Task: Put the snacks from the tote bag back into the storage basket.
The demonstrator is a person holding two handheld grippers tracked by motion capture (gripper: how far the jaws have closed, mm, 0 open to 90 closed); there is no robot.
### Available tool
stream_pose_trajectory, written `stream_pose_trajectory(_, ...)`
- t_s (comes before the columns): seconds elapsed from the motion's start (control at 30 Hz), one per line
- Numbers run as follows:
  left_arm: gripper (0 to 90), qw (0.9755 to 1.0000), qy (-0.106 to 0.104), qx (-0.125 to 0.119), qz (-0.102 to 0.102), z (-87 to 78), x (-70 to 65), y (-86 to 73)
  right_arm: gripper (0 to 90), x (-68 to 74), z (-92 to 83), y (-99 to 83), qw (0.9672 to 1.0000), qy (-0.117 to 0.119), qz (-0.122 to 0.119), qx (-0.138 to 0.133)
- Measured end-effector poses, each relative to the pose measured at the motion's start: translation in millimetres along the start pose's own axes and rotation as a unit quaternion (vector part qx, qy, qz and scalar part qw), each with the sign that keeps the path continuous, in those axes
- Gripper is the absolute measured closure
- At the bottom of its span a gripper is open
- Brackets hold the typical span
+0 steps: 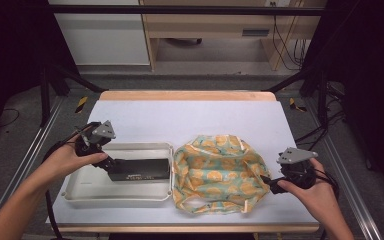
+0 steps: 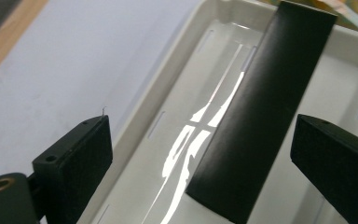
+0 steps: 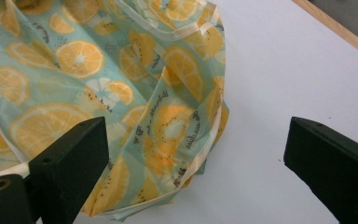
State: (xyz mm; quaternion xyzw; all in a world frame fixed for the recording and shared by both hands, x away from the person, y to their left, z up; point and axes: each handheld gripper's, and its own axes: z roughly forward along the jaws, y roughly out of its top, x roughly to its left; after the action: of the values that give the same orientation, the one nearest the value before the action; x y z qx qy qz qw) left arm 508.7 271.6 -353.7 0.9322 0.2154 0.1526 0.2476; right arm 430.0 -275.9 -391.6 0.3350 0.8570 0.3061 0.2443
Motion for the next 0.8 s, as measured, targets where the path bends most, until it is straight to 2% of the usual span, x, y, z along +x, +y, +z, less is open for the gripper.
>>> stream_pose_trajectory(0.13,5.6,0.9986,0.034,-0.022,-0.034,-5.9,1.6,-6.9,6.6,-0.8,-1.2,-1.1,0.9999,-0.006,0.013,-0.008)
stream_pose_trajectory(0.23,5.5,0.9958,0.049,-0.042,-0.065,-9.9,3.1,-13.5,6.5,-1.8,-2.7,-4.3,0.9994,-0.016,0.028,-0.014)
stream_pose_trajectory(0.47,5.4,0.9892,0.076,-0.071,-0.103,-13.8,8.0,-35.1,6.7,-2.4,-5.9,-17.5,0.9968,-0.031,0.066,-0.033)
stream_pose_trajectory(0.5,5.3,0.9879,0.080,-0.075,-0.110,-13.8,8.9,-39.1,6.7,-1.5,-6.5,-24.0,0.9959,-0.034,0.075,-0.036)
stream_pose_trajectory(0.8,5.3,0.9744,0.100,-0.096,-0.177,-3.8,18.9,-77.6,6.6,0.1,-7.1,-46.9,0.9919,-0.049,0.109,-0.042)
